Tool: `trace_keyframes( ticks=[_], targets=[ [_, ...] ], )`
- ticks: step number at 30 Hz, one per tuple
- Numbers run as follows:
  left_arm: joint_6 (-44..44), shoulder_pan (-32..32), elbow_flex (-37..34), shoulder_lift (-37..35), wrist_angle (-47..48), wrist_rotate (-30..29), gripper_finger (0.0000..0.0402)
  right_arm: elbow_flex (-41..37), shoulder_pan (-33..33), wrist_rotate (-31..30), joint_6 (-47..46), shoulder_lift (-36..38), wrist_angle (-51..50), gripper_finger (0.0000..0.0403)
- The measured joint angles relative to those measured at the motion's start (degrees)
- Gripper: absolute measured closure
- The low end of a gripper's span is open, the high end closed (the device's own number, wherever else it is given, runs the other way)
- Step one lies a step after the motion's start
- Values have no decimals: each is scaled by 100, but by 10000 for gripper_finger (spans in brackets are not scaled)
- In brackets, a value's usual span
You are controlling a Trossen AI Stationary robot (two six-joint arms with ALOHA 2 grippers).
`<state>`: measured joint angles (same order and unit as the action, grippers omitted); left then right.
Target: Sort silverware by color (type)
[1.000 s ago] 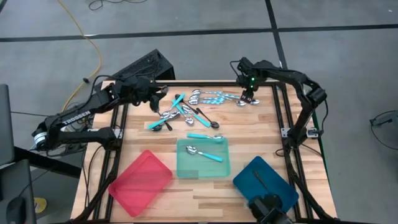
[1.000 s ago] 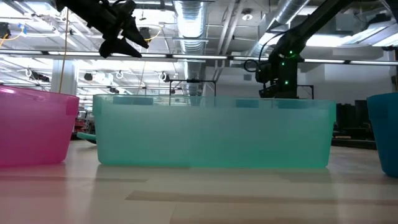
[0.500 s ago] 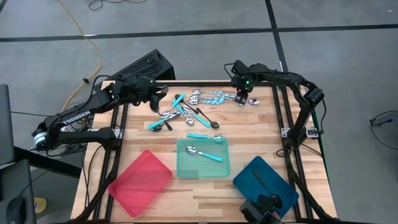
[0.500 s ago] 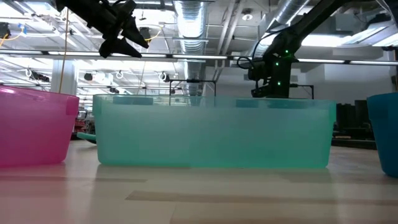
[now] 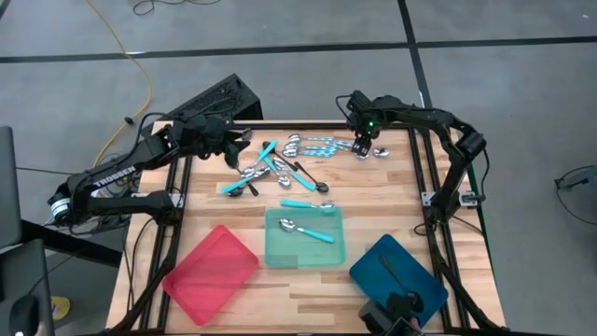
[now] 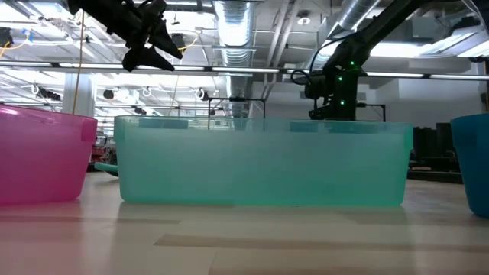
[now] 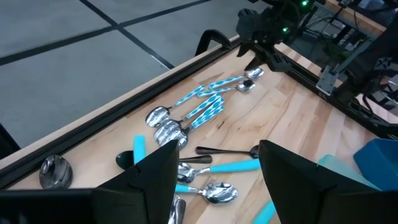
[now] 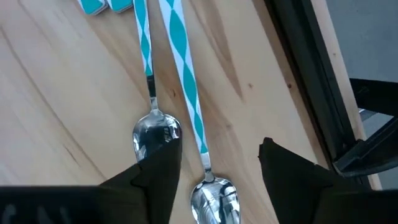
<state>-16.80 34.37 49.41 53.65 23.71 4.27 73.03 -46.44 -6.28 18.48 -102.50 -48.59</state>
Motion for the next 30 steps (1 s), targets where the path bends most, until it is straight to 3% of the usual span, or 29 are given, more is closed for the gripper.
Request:
trace_keyframes(
  ticks=[7, 15, 22, 30],
  targets=[
    [4, 0, 0, 0, 3, -1, 195, 2, 113, 14, 175, 0, -362, 124],
    [4, 0, 0, 0, 13, -2, 195, 7, 172, -268, -9, 2, -1016, 119],
    [-19, 2, 0, 0, 34, -2, 195, 7, -263, -109, -2418, 3, -1590, 119],
    [-37, 2, 0, 0, 36, 135, 195, 7, -902, 389, -3341, 15, -1636, 119]
  ],
)
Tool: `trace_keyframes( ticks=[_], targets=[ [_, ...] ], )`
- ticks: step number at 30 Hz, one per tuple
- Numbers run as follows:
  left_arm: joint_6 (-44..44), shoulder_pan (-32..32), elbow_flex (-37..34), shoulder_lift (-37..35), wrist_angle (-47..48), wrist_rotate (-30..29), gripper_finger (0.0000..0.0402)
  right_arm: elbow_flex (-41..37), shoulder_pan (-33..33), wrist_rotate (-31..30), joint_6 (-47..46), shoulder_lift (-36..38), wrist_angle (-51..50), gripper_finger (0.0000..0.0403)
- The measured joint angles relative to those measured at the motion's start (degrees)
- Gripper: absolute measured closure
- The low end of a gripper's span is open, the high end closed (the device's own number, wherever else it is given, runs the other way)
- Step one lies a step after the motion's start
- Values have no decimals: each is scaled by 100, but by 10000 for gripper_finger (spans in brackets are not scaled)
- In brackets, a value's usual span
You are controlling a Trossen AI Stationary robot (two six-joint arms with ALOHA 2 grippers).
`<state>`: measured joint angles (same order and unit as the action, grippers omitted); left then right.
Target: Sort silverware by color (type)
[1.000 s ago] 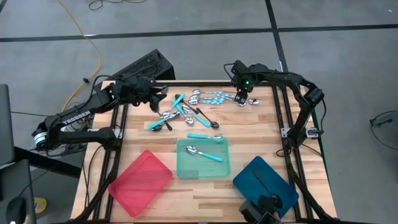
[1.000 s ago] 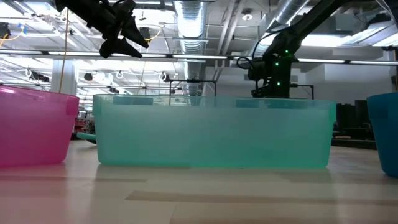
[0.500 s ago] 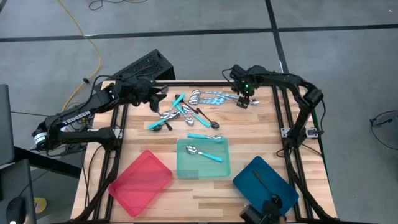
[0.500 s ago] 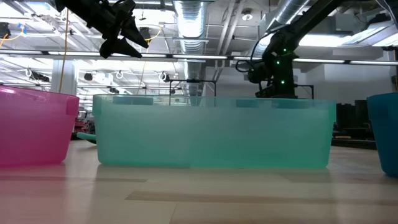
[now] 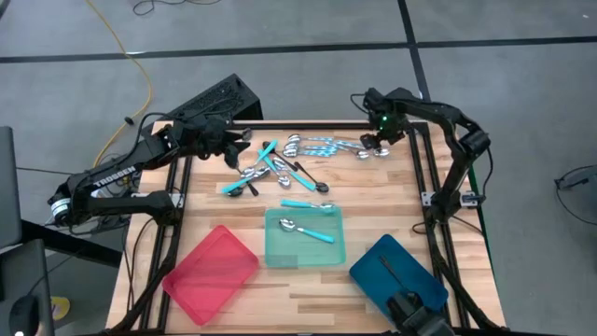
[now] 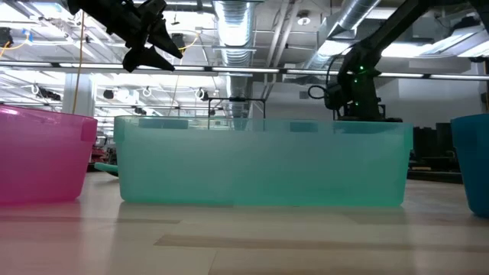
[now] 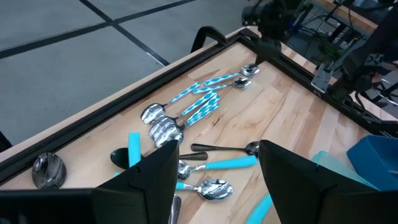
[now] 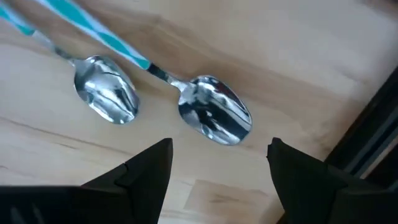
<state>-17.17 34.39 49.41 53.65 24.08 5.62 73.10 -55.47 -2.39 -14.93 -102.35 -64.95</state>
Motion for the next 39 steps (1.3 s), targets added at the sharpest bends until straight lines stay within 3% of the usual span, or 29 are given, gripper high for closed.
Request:
trace_keyframes(
  ticks=[5, 14, 18, 39],
  targets=[
    [0, 0, 0, 0, 5, 2, 195, -150, -58, 0, -280, 18, 33, 119],
    [36, -1, 0, 0, 58, 8, 195, -1115, -323, 156, -779, 502, 901, 119],
    [55, -2, 0, 0, 58, 8, 195, -1147, -521, 383, -913, 503, 986, 119],
    [83, 0, 0, -2, 91, 5, 195, -1152, -443, 380, -1567, 361, 1321, 121]
  ],
)
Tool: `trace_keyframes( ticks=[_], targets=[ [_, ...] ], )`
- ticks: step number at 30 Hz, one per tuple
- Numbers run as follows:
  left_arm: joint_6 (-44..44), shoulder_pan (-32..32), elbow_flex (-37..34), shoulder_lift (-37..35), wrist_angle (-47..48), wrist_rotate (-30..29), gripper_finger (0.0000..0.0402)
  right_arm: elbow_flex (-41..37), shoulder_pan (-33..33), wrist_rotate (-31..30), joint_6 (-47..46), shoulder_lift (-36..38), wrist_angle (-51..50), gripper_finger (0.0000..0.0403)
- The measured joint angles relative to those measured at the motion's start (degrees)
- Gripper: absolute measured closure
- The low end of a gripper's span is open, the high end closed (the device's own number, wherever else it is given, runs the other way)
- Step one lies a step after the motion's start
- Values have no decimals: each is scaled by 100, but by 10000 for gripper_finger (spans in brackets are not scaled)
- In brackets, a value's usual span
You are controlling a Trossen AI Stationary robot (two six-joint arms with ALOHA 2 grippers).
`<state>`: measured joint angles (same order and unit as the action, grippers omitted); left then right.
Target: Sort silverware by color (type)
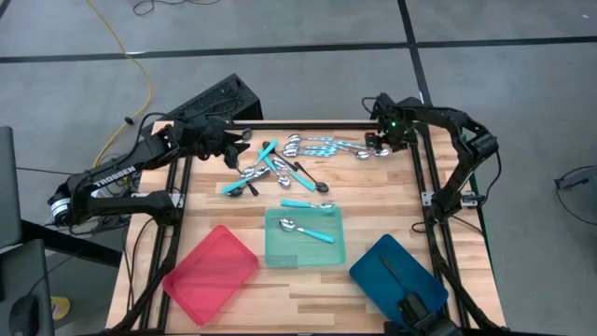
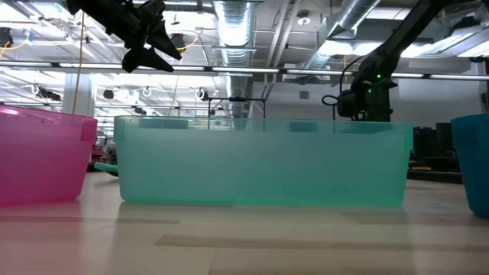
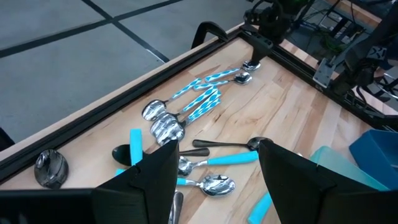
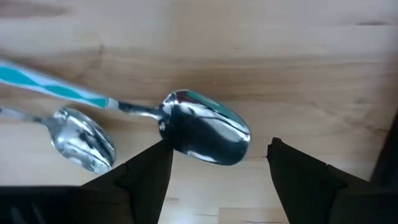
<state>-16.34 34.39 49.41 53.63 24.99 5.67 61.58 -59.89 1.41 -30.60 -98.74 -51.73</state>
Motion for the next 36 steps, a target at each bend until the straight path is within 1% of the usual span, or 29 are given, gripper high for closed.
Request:
trace_keyframes(
  ticks=[8, 15, 18, 22, 25, 28, 31, 36],
  targets=[
    [0, 0, 0, 0, -2, -2, 195, 0, 2, -31, -363, 0, 29, 121],
    [22, 0, 0, 0, -4, -2, 195, 0, 23, -29, -444, 0, 47, 121],
    [20, 0, 0, 0, -4, -2, 195, 0, 53, 63, -266, 1, 54, 121],
    [-34, -1, 0, 0, -81, 52, 195, 79, 65, 431, 104, 80, -124, 121],
    [-167, 0, 0, 0, -306, 263, 195, 333, 67, 442, 380, 193, -420, 121],
    [-231, -2, 0, 31, -540, 316, 195, 627, 65, 431, 620, 410, -654, 121],
    [-299, -7, 144, 258, -624, 344, 195, 892, 65, 431, 814, 726, -731, 121],
    [34, -55, 979, 1184, -515, 748, 195, 1203, 67, 435, 953, 1422, -775, 121]
  ],
)
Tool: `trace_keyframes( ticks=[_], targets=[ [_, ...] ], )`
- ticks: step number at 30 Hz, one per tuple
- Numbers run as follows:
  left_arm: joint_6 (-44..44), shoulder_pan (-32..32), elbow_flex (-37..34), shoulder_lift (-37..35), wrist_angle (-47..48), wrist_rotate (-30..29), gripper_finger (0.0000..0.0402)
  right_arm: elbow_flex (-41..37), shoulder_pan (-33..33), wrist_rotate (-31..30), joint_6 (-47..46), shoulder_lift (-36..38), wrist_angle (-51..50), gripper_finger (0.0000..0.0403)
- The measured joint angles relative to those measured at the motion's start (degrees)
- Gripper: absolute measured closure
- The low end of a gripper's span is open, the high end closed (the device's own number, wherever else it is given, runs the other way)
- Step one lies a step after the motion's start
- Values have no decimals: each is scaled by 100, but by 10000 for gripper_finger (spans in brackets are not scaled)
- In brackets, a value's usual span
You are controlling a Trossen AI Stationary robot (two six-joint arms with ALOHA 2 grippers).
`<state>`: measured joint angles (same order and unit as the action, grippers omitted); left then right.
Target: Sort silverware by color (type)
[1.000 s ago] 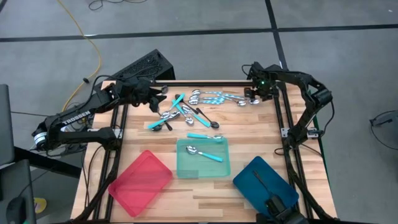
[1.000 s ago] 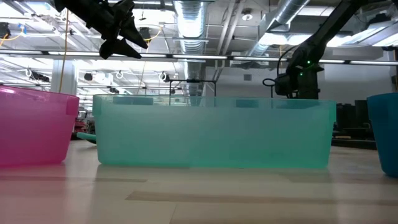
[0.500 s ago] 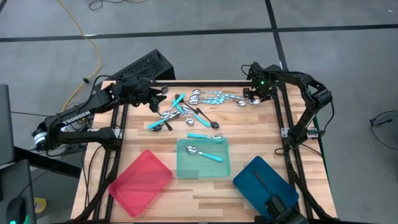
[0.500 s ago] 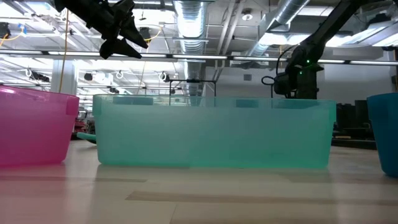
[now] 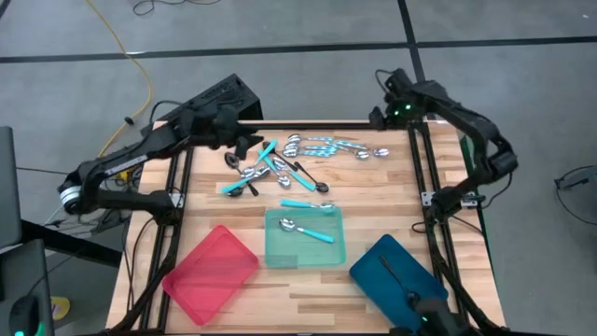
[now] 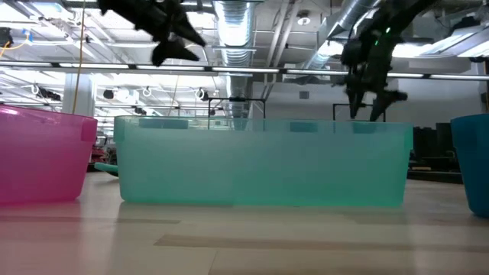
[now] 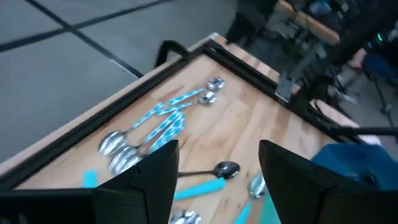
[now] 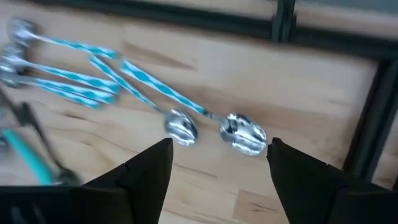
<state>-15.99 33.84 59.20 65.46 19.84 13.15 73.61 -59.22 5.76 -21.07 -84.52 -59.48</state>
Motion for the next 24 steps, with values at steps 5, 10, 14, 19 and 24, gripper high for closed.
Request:
trace_keyframes(
  ticks=[5, 10, 14, 19, 24],
  targets=[
    [484, -59, 1034, 1152, 13, -38, 195, 32, 50, -18, 3, 670, 18, 121],
    [985, -58, 2031, 2364, 59, 267, 195, 32, 270, -21, 216, 1116, 30, 121],
    [1551, -93, 2736, 3231, 284, 487, 195, 32, 632, -19, 606, 1252, 17, 121],
    [2209, -92, 3353, 4222, 941, 411, 195, 31, 1091, -37, 657, 1248, -2, 121],
    [2402, -154, 3660, 4912, 1078, 87, 195, 30, 1411, -243, 626, 1245, -6, 121]
  ],
)
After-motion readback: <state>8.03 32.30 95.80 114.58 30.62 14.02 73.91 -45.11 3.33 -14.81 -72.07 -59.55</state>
